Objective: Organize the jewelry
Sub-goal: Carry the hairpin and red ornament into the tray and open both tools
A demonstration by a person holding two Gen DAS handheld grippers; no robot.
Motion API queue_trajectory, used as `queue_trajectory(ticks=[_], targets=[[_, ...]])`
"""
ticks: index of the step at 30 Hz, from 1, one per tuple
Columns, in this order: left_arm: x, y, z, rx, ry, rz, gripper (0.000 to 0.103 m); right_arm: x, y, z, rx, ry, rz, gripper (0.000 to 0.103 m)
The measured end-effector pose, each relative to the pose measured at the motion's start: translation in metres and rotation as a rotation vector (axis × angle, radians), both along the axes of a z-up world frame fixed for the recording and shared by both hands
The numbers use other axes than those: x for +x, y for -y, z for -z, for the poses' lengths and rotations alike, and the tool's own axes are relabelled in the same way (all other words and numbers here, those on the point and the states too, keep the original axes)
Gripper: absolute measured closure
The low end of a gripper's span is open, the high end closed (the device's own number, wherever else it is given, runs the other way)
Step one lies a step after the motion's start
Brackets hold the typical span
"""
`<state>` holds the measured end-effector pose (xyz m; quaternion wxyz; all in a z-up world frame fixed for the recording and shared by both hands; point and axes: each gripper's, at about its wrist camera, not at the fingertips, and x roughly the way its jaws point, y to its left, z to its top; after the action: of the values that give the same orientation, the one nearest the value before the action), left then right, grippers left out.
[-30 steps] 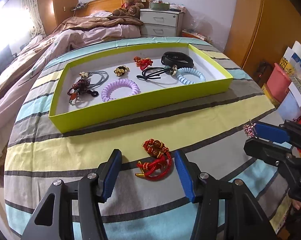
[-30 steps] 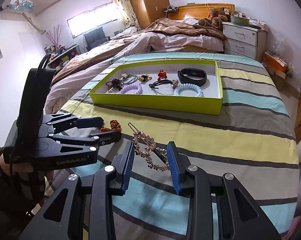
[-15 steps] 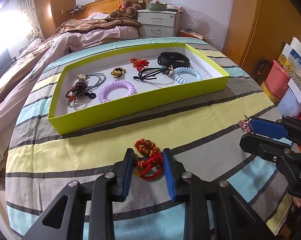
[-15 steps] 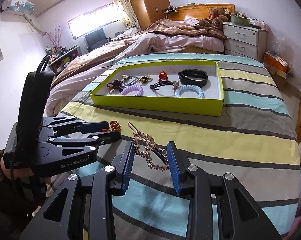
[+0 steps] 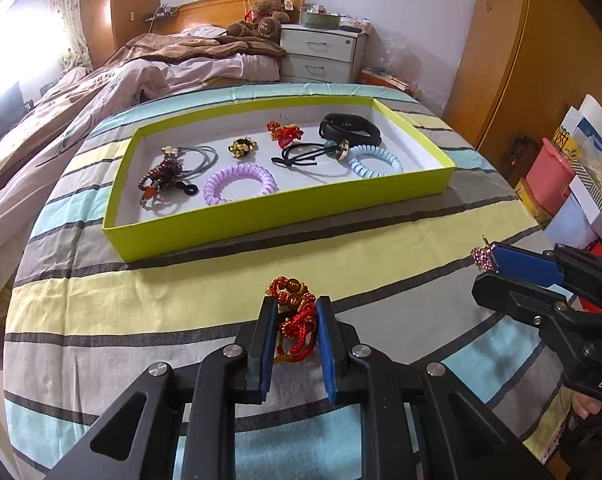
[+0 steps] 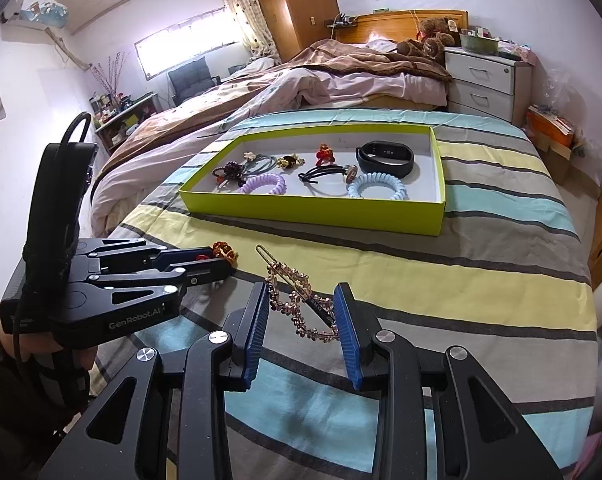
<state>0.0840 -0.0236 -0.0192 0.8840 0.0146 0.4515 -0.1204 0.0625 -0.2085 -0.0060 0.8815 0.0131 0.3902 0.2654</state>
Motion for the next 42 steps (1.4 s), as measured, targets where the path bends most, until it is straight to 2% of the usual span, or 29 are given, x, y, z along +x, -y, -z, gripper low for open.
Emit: queue_trajectory(ticks=[15,25,33,42], targets=[[-0.004,-0.015,-0.022,-0.029,0.044,-0.026,0.084,-0.001,-0.008,-0.013,-0.006,0.024,-0.008,0.068],[0.006,-0.023,-0.045,-0.042,0.086,-0.027,0.084,0.010,-0.012,-0.026,0.001,0.046,-0.002,0.068],[0.046,-0.040,-0.058,-0.071,0.101,-0.047,0.084,0.042,-0.024,-0.037,-0.015,0.063,0.008,0.068],[0.097,-0.050,-0.049,-0.075,0.067,-0.056,0.083,0.085,-0.039,-0.028,-0.040,0.021,-0.003,0.068]])
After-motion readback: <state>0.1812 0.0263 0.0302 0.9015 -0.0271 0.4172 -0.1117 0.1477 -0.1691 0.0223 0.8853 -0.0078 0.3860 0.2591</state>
